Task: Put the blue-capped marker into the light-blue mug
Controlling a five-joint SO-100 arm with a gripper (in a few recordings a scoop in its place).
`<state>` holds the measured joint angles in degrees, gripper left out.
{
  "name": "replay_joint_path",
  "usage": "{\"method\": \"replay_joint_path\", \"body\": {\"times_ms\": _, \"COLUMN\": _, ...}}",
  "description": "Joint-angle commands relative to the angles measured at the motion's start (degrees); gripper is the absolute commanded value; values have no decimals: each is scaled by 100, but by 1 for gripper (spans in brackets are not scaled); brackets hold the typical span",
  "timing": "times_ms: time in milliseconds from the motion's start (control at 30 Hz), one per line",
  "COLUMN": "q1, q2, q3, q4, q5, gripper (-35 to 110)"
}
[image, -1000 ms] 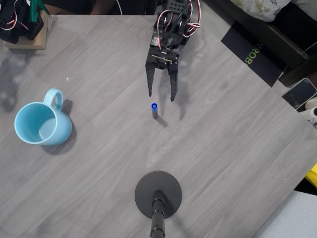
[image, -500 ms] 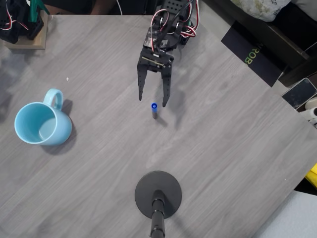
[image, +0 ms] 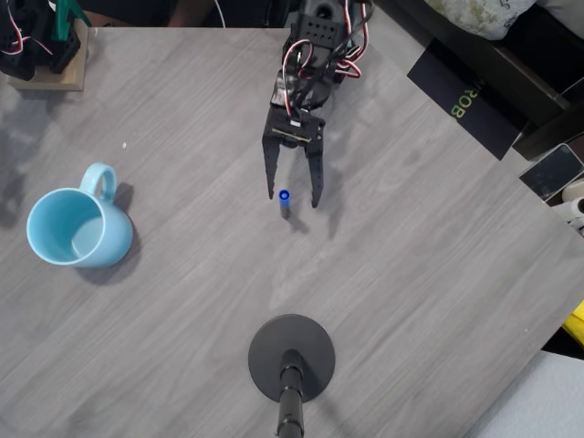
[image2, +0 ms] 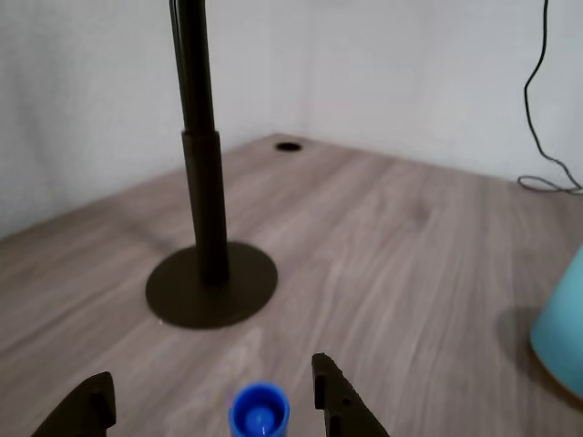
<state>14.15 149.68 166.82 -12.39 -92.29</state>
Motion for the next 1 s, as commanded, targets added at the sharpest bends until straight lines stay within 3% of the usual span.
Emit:
{"method": "replay_joint_path", "body": {"times_ms": 0, "q1": 62, "q2": -387, "q3": -35, "q4": -343, "q5": -343, "gripper": 33}}
{"method": "replay_joint_path", "body": {"times_ms": 300, "q1": 141, "q2": -1652, "q3": -35, "q4": -1389, "q5": -352, "gripper": 33}}
{"method": "replay_joint_path", "body": {"times_ms": 467, "q1": 97, "q2": -2918, "q3": -114, "q4": -2505, "q5": -457, "gripper": 34}}
{"method": "replay_joint_path", "body": {"times_ms": 533, "q1": 35, "q2": -3401, "q3": -167, "q4": -2856, "q5": -554, "gripper": 25}}
{"method": "replay_joint_path", "body": {"times_ms": 567, "q1": -9, "q2": -3595, "q3": -220, "q4": -2962, "q5": -562, "gripper": 8}}
{"method": "replay_joint_path", "body": {"times_ms": 600, "q1": -53, "q2": -3788, "q3": -272, "q4": -3050, "q5": -562, "gripper": 1}}
{"method": "replay_joint_path", "body": {"times_ms": 967, "q1": -185, "q2": -5766, "q3": -694, "q4": -4975, "q5": -668, "gripper": 0}}
